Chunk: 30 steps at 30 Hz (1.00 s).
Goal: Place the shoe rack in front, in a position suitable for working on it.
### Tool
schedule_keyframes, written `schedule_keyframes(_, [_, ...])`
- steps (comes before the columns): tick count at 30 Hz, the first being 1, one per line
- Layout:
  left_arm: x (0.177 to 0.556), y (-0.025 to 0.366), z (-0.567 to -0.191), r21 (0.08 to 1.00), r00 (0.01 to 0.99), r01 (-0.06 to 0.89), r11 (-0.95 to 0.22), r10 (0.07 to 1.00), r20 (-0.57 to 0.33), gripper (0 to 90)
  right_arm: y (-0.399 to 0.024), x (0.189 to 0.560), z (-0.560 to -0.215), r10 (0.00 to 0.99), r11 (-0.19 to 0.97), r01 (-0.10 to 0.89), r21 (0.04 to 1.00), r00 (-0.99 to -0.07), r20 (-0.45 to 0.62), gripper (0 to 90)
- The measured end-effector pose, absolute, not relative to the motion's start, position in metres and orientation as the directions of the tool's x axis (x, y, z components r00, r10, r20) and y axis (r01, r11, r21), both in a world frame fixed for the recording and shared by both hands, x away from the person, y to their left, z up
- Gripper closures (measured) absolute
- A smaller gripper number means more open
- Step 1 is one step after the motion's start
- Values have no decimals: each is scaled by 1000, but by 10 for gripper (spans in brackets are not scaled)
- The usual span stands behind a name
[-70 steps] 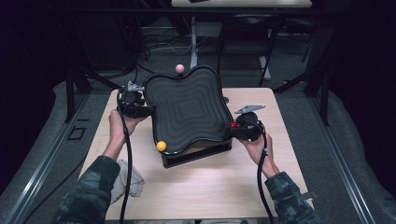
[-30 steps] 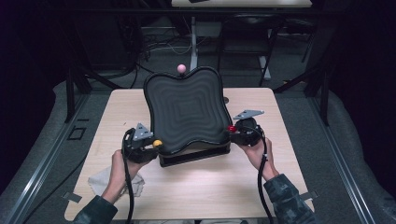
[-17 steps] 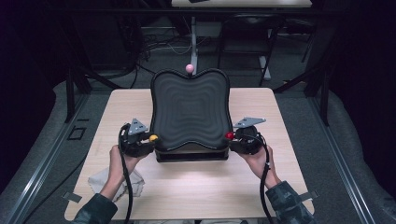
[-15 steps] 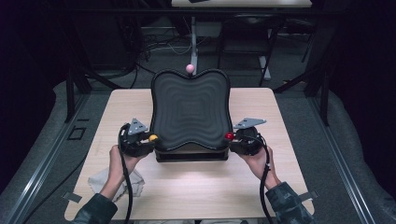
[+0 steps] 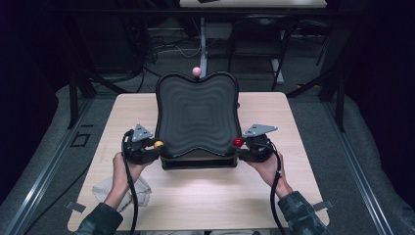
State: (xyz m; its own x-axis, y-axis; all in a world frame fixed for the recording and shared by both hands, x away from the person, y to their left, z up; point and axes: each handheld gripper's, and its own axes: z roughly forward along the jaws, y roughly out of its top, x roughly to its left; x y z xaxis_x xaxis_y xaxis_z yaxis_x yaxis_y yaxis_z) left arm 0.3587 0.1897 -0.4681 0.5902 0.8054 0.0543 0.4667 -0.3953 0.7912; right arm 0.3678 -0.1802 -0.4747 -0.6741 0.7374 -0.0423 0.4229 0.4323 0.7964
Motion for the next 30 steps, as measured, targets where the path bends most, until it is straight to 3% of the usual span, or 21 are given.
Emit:
schedule_keyframes(5, [359, 192, -468, 789, 595, 469, -397, 802, 51, 600, -177, 372, -473, 721, 432, 388, 814, -691, -54, 511])
schedule_keyframes(10, [359, 194, -468, 787, 594, 471, -399, 803, 52, 600, -172, 375, -474, 730, 436, 398, 807, -681, -58, 589])
schedule_keyframes(30, [345, 211, -467, 781, 566, 494, -381, 823, 44, 600, -156, 363, -476, 703, 429, 384, 818, -710, -35, 600])
